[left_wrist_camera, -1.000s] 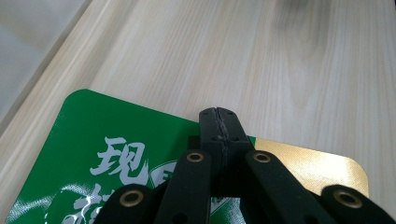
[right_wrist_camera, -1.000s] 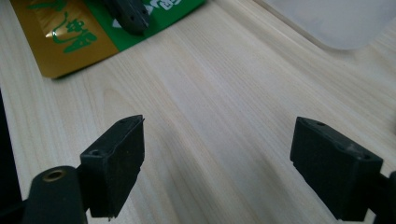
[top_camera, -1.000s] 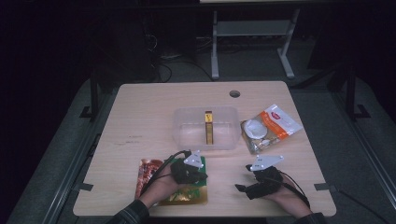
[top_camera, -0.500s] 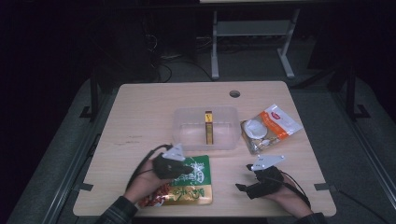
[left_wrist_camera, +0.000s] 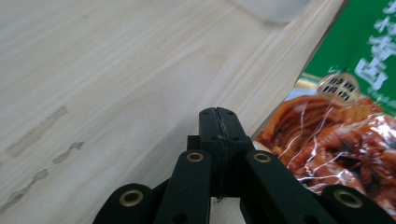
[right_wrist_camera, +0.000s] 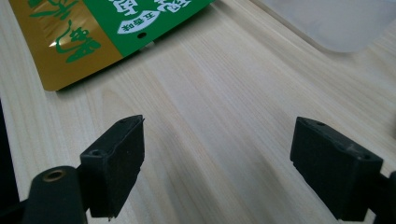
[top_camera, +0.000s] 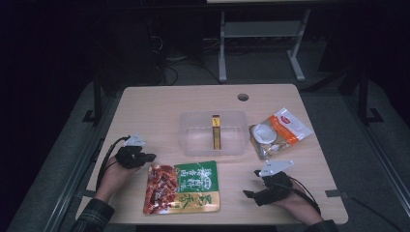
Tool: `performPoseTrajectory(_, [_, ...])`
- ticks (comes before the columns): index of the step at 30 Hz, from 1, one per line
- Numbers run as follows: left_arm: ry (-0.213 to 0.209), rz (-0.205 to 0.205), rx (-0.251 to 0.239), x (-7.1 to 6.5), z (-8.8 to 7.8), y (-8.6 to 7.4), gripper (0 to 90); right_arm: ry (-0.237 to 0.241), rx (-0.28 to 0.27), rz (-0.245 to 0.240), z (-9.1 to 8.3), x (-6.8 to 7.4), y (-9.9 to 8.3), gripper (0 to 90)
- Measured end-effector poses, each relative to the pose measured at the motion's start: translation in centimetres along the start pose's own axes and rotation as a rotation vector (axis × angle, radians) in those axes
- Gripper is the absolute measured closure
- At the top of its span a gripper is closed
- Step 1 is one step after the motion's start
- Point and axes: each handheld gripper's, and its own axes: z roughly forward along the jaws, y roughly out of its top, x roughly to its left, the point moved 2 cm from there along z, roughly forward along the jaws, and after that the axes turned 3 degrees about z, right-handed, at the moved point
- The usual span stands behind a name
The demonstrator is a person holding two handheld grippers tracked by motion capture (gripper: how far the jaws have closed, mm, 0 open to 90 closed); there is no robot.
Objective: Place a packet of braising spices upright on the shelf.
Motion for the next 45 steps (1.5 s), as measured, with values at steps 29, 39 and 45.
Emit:
performPoseTrajectory(29, [-0.178, 0.074, 0.019, -3.2, -0.5, 0.2, 90.0, -0.005, -0.003, 0.006, -0.2, -0.1, -0.1, 17.4])
performPoseTrajectory(39, [-0.240, 0.185, 0.003, -5.2, 1.2, 1.0, 36.2, -0.005, -0.004, -0.003, -0.1, -0.2, -0.1, 17.4])
performPoseTrajectory(45, [-0.238, 0.225, 0.012, -6.1, 2.2, 1.4, 23.0, -0.006, -0.003, -0.001, -0.2, -0.2, -0.1, 17.4])
